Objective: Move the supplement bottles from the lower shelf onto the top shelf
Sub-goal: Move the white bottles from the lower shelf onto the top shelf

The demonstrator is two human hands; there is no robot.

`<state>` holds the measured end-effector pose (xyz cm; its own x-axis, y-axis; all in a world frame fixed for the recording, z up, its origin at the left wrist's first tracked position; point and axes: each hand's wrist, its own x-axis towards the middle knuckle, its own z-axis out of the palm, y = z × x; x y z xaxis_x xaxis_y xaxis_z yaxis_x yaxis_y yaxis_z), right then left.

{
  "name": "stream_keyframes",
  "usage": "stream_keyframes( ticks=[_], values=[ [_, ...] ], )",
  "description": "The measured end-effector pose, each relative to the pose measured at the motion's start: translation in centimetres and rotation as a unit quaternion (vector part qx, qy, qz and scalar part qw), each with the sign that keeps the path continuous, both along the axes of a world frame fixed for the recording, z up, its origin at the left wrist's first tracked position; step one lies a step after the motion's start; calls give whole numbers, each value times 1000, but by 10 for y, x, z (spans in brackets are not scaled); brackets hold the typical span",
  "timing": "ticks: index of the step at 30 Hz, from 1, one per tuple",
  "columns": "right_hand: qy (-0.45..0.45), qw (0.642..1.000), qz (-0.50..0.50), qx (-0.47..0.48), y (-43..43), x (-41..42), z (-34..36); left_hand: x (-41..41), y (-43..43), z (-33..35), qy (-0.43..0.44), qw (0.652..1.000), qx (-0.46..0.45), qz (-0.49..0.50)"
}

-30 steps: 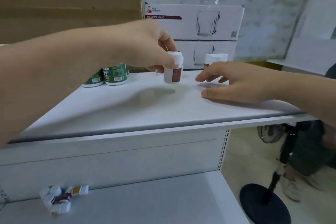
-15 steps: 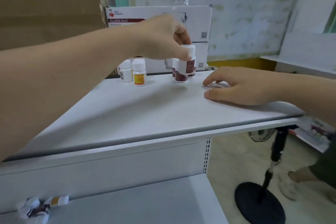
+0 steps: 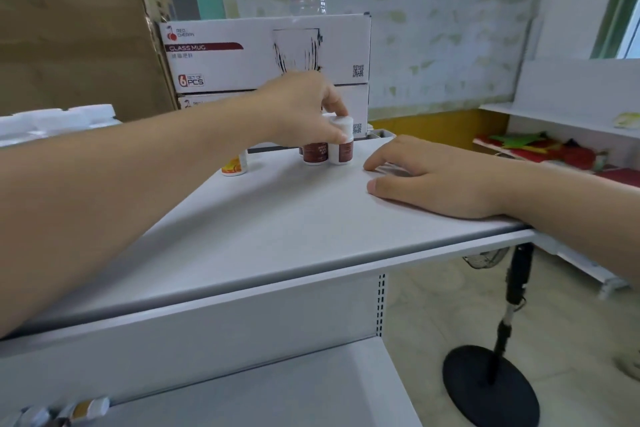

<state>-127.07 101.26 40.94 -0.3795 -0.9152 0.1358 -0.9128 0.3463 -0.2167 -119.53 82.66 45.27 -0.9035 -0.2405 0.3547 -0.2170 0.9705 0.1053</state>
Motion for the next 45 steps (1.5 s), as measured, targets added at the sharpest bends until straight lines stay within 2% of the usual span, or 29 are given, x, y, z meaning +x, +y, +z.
stream_keyframes(
  ticks=[12,18,22,27,31,35,40,45],
  values=[
    [12,1000,7,2,-1,-5,-1,0,-1,-7,-2,997,-62,39],
    [66,998,3,8,0,0,3,51,11,2,8,996,-70,61],
    [103,995,-7,6,1,13,10,100,14,-5,-56,993,-61,89],
    [111,993,15,-30,-2,55,15,170,11,-16,-56,990,-25,129],
    [134,987,19,-87,7,110,1,257,16,-33,-10,987,-4,158],
    [100,981,44,-158,21,178,-29,353,24,-73,106,980,-28,165],
    [30,977,26,-209,24,262,-86,457,25,-130,194,954,47,224],
    [-39,976,18,-213,0,334,-160,540,21,-196,166,927,126,312]
  ],
)
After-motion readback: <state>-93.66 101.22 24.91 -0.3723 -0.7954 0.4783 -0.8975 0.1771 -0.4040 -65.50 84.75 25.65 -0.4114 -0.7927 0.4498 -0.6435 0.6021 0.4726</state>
